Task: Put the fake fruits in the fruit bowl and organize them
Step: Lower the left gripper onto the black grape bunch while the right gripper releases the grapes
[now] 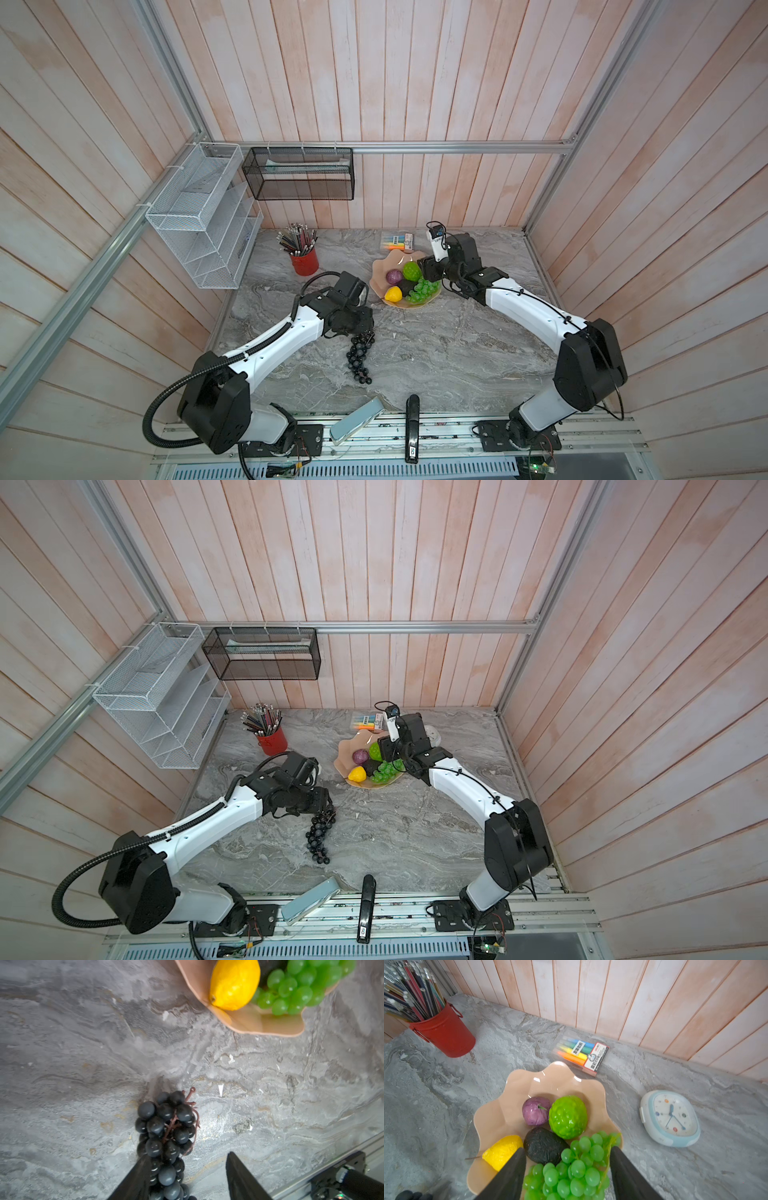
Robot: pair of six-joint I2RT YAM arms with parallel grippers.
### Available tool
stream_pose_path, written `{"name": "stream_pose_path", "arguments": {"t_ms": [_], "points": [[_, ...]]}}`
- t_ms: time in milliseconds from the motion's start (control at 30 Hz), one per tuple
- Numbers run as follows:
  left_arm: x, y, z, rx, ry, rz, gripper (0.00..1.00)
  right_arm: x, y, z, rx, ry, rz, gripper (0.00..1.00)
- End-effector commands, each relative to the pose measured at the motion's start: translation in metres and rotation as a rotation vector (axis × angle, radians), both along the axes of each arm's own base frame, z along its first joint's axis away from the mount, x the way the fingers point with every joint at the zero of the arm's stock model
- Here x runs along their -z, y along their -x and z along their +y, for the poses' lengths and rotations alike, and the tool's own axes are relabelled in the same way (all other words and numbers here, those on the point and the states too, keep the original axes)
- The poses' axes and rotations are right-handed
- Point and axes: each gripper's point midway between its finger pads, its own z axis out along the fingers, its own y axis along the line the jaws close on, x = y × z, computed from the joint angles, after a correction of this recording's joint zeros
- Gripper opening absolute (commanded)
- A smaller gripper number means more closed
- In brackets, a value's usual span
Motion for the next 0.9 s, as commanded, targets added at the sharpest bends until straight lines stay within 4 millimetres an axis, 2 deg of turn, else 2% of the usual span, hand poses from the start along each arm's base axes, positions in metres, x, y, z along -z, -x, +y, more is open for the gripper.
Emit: {"name": "stream_pose_path", "arguments": {"t_ms": [0,333,433,567,700,800,867], "points": [[0.012,0.01,0.001,0.051,-0.128,0.019,0.58,0.004,0.01,-0.003,0.018,-0.058,0.005,0.65],[0.028,-0.004,-0.013,0.085,-0.23,0.015,0.52,0.024,0.028,-0.017,0.046,-0.082,0.029,0.63],[0.04,-0.004,-0.013,0.098,-0.258,0.046,0.45,0.028,0.03,-0.022,0.057,-0.085,0.033,0.63],[0.05,-0.003,-0.013,0.101,-0.27,0.068,0.42,0.035,0.032,-0.026,0.065,-0.085,0.05,0.63],[0.052,-0.002,-0.016,0.103,-0.263,0.079,0.41,0.039,0.033,-0.027,0.053,-0.139,0.073,0.63],[0.053,-0.002,-0.015,0.101,-0.264,0.079,0.33,0.043,0.033,-0.029,0.054,-0.168,0.085,0.62],[0.054,-0.001,-0.015,0.098,-0.261,0.08,0.31,0.045,0.033,-0.03,0.055,-0.169,0.092,0.62]]}}
